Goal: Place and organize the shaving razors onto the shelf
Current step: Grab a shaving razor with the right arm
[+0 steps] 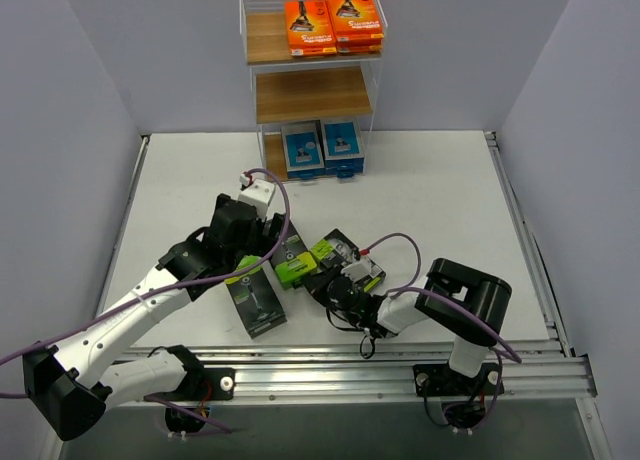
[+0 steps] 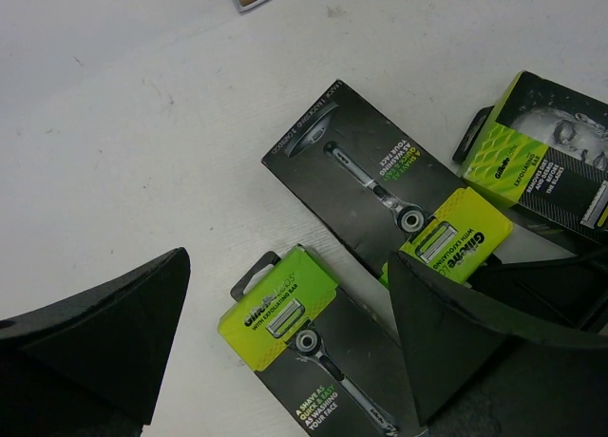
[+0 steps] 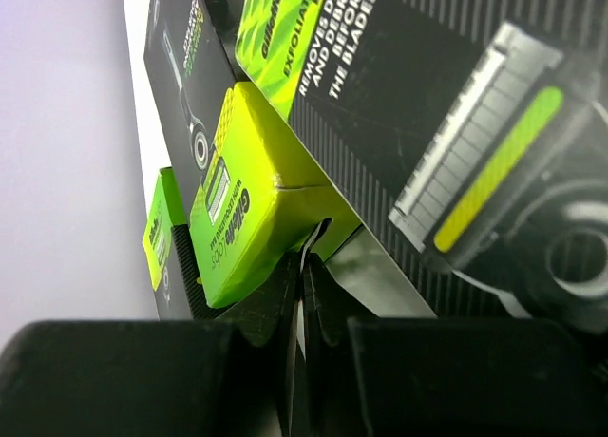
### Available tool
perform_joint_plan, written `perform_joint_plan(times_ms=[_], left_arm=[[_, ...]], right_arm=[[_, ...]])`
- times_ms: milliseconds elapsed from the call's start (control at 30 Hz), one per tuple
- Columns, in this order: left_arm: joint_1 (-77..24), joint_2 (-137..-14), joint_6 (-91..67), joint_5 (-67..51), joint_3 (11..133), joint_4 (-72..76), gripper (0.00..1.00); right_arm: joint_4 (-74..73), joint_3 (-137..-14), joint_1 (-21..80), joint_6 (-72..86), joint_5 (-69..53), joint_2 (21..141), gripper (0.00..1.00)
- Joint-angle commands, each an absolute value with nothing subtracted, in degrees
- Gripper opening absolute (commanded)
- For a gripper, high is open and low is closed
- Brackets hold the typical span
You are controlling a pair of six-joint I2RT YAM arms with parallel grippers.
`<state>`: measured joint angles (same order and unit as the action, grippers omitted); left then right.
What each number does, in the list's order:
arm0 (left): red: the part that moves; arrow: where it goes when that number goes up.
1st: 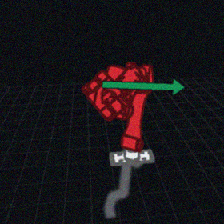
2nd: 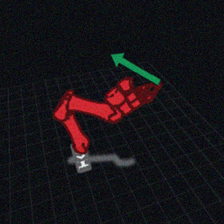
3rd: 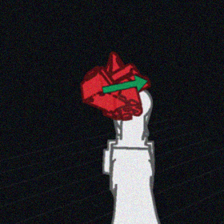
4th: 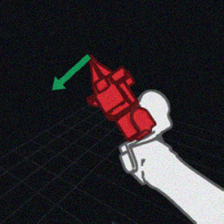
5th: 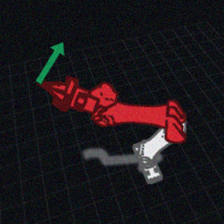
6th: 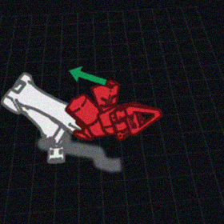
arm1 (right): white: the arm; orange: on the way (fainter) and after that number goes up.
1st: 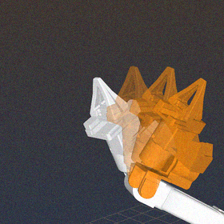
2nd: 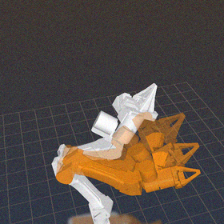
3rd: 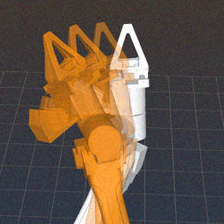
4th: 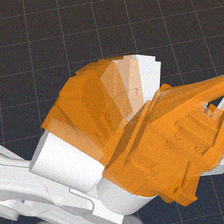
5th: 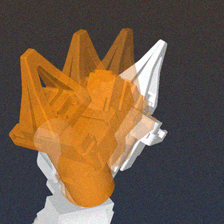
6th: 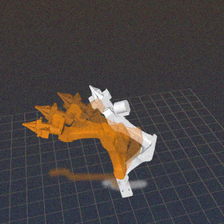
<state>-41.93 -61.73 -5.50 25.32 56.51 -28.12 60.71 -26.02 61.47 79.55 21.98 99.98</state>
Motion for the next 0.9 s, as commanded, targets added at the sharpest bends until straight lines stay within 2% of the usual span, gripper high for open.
perform_joint_plan(times_ms=[0, 467, 667, 867], left_arm=[[-42.2, -61.8, -5.9, 25.8, 59.6, -27.5, 0.94], [-42.2, -60.6, -5.5, 28.7, 59.2, -27.4, 0.94], [-42.3, -60.2, -5.5, 30.2, 59.2, -27.3, 0.94], [-42.3, -60.5, -5.3, 31.1, 59.1, -27.2, 0.94]], right_arm=[[63.3, -28.6, 60.5, 78.0, 21.8, 98.0, 0.0], [49.8, -34.0, 55.6, 67.2, 17.1, 81.4, 0.0], [49.3, -39.0, 51.7, 64.4, 7.8, 82.4, 0.0], [49.3, -41.7, 48.3, 64.7, 3.3, 83.1, 0.0]])
